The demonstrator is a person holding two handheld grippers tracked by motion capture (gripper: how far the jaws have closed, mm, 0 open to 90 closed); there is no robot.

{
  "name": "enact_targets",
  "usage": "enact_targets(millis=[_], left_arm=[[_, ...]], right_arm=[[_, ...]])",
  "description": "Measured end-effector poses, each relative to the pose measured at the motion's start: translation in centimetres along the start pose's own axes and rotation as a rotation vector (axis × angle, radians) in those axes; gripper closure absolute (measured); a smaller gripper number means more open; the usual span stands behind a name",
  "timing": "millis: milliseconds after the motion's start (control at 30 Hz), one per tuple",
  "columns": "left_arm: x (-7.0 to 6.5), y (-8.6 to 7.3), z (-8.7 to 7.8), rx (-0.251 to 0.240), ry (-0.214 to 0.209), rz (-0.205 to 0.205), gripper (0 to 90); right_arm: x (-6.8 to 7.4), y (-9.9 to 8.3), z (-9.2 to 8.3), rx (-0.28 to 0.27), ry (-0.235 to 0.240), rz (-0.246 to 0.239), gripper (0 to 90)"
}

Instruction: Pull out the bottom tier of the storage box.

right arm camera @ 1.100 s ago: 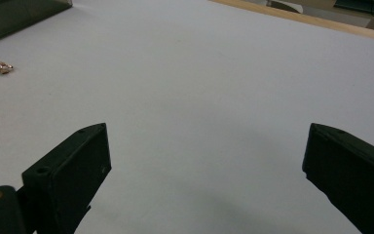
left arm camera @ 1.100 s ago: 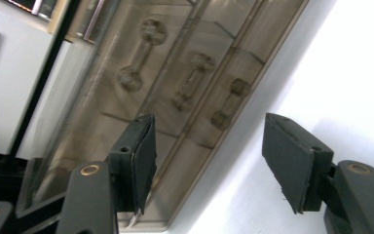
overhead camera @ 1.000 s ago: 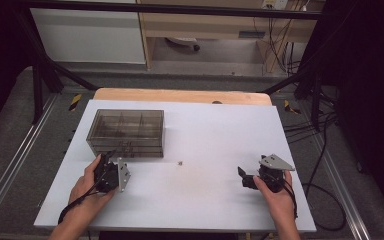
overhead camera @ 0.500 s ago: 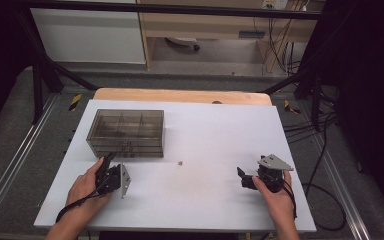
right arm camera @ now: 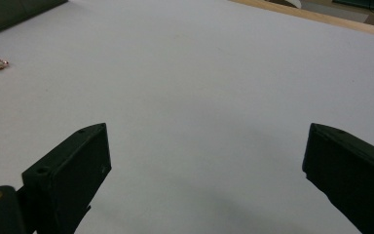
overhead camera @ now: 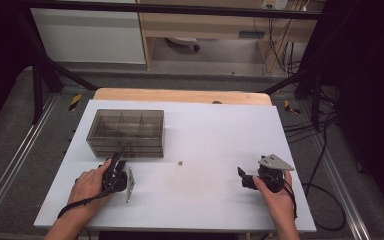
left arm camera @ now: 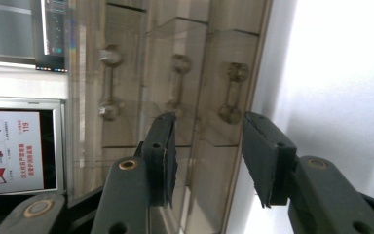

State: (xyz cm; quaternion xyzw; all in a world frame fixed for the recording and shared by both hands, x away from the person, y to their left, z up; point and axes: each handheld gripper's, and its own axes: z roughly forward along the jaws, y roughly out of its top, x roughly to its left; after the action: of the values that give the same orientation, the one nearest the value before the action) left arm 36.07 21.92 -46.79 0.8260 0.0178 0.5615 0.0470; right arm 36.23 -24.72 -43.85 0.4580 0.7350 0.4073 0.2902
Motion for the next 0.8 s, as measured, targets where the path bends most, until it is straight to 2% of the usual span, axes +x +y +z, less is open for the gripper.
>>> enact_targets(millis=[233, 267, 333, 433, 533, 800], left_arm=[[-0.1, 1.2, 0.6, -0.006, -0.005, 0.104, 58.0], [-0.1, 1.3, 0.8, -0.005, -0.014, 0.116, 61.8], [-0.2, 1.4, 1.2, -0.003, -0.024, 0.113, 62.5], [-0.7, 1.2, 1.2, -0.001, -0.004, 0.107, 59.6], [-0.7, 0.8, 1.2, 0.012, -0.003, 0.087, 59.4], [-1.0, 0.6, 1.6, 0.023, 0.0, 0.094, 65.7]], right_arm=[[-0.1, 0.1, -0.1, -0.006, 0.004, 0.003, 4.1], [-0.2, 0.0, -0.1, -0.008, 0.003, 0.001, 4.1], [-0.2, 0.0, -0.1, -0.008, 0.002, 0.003, 4.1], [-0.2, 0.0, -0.2, -0.008, 0.003, 0.007, 4.1], [-0.3, 0.0, -0.1, -0.005, 0.003, 0.003, 4.1], [-0.1, 0.0, -0.2, -0.002, 0.001, 0.001, 4.1]])
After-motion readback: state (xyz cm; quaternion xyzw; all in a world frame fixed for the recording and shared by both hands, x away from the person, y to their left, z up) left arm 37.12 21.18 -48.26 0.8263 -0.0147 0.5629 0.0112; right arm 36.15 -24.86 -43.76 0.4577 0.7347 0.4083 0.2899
